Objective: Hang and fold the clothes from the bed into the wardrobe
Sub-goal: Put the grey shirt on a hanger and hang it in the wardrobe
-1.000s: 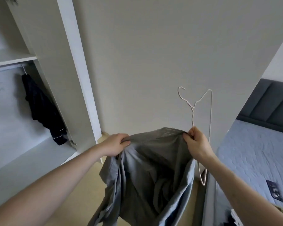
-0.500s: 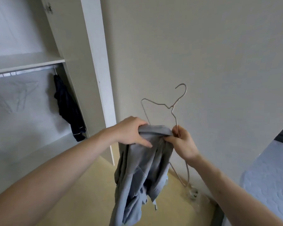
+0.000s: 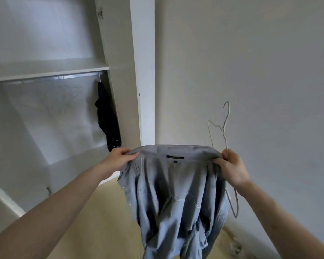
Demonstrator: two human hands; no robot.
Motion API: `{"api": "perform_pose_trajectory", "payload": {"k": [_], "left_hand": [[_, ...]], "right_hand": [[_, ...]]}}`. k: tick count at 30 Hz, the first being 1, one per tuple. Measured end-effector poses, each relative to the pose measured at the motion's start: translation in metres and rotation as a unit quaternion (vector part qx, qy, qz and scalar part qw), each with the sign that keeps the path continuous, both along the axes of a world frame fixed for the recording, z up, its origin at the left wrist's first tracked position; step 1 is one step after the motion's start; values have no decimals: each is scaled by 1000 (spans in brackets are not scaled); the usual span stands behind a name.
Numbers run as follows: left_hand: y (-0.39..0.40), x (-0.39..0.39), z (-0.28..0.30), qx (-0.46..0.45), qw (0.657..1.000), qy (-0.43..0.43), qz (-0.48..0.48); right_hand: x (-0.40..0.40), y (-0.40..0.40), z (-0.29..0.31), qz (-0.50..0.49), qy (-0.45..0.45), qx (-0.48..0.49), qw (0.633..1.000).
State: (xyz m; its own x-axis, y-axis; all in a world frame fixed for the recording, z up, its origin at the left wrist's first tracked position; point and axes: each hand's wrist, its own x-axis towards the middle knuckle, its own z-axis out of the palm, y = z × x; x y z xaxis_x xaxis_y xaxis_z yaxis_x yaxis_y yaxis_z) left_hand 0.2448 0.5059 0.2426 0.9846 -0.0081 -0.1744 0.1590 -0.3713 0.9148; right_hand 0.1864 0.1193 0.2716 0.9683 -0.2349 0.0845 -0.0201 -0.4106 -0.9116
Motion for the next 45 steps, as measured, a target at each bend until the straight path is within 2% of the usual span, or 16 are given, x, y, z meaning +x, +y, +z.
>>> {"api": "perform_pose_trajectory", "payload": {"k": [5, 10, 14, 21, 26, 31, 39, 45], "left_hand": [[-3, 8, 65, -68, 998, 3, 13], [7, 19, 106, 23, 999, 11, -33], [30, 32, 110, 110, 994, -2, -18], [81, 52, 99, 174, 984, -38, 5], [100, 53, 102, 175, 983, -48, -4], [124, 53, 120, 186, 979, -77, 37], [157, 53, 132, 199, 974, -101, 42], [147, 36, 145, 172, 979, -112, 4]], "right_hand": [[7, -2, -7, 5, 19, -80, 997], [-8, 18, 23, 109, -12, -59, 992], [-28, 36, 48, 156, -63, -140, 976], [-63, 69, 69, 221, -62, -113, 967], [-69, 99, 72, 255, -52, -104, 960], [-68, 122, 75, 253, -49, -113, 960], [-67, 149, 81, 269, -40, -108, 956], [-64, 174, 69, 276, -28, -121, 953]]}}
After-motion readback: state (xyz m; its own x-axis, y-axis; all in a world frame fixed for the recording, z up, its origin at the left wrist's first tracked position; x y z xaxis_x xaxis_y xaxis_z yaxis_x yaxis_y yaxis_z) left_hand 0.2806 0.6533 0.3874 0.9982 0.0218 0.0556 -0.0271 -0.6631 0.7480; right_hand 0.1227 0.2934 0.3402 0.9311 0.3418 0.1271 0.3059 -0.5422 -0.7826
